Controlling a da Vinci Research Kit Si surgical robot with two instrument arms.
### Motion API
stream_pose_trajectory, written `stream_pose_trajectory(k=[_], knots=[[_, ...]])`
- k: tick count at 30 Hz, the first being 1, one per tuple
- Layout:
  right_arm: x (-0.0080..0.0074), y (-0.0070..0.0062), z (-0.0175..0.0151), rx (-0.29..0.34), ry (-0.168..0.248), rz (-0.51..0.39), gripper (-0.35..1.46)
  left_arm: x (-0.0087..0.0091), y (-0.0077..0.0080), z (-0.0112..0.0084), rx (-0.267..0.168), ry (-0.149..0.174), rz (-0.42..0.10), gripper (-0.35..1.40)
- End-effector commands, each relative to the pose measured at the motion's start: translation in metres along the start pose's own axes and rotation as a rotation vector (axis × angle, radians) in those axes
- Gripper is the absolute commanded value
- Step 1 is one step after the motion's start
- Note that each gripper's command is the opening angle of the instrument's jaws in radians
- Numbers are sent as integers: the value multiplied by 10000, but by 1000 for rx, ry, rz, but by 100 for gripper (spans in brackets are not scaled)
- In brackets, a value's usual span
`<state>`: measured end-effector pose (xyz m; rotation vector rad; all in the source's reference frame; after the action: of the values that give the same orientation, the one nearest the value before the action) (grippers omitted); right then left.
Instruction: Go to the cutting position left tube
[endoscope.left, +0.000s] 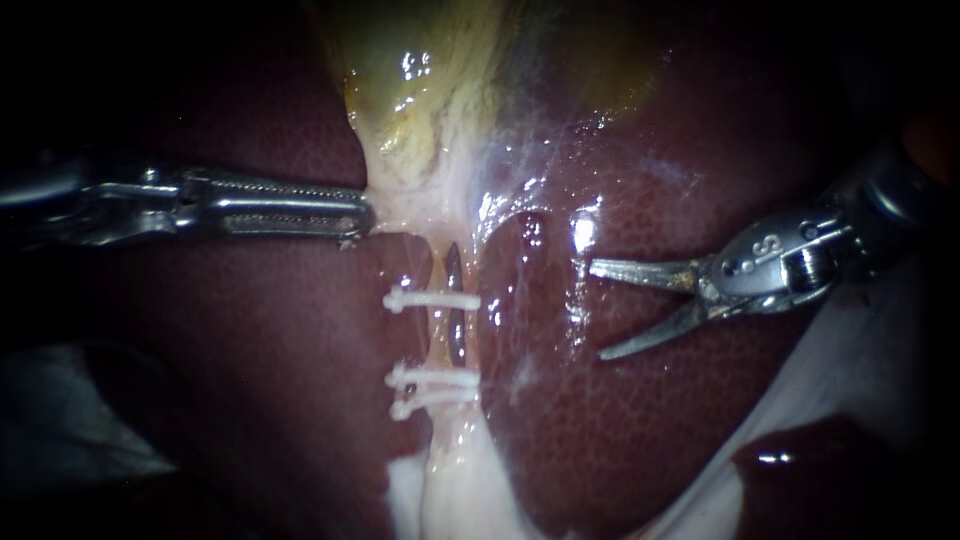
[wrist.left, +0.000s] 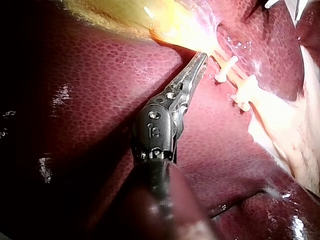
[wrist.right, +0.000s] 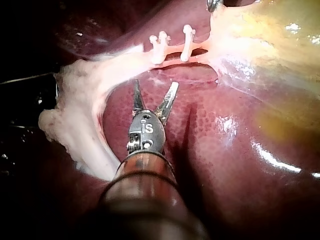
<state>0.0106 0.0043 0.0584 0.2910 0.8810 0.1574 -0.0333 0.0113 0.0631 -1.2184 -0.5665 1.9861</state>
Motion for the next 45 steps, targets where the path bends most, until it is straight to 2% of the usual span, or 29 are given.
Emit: stream_pose_trajectory(k=[1, 4, 7, 12, 14, 20, 25, 30, 36, 45], knots=[[0, 0, 0, 0, 0, 0, 144, 1, 0, -2, -1, 0, -1, -35], [0, 0, 0, 0, 0, 0, 144, 7, 2, -11, -8, -2, -4, -35], [0, 0, 0, 0, 0, 0, 144, 20, 4, -32, -8, -6, -11, -35], [0, 0, 0, 0, 0, 0, 144, 35, 11, -63, 5, 19, -16, -35], [0, -1, 2, -1, 0, 0, 144, 38, 14, -67, 6, 22, -18, -35], [6, -10, 28, 51, 21, 6, 144, 38, 17, -65, 9, 23, -18, -35], [11, -25, 69, 104, 39, 44, 144, 38, 16, -64, 9, 23, -18, -35], [16, -33, 106, 139, 47, 74, 144, 38, 17, -64, 10, 23, -18, -35], [17, -33, 141, 169, 50, 107, 144, 38, 18, -64, 10, 23, -19, -35], [-5, -19, 170, 215, 50, 155, 144, 38, 18, -63, 11, 23, -19, -35]])
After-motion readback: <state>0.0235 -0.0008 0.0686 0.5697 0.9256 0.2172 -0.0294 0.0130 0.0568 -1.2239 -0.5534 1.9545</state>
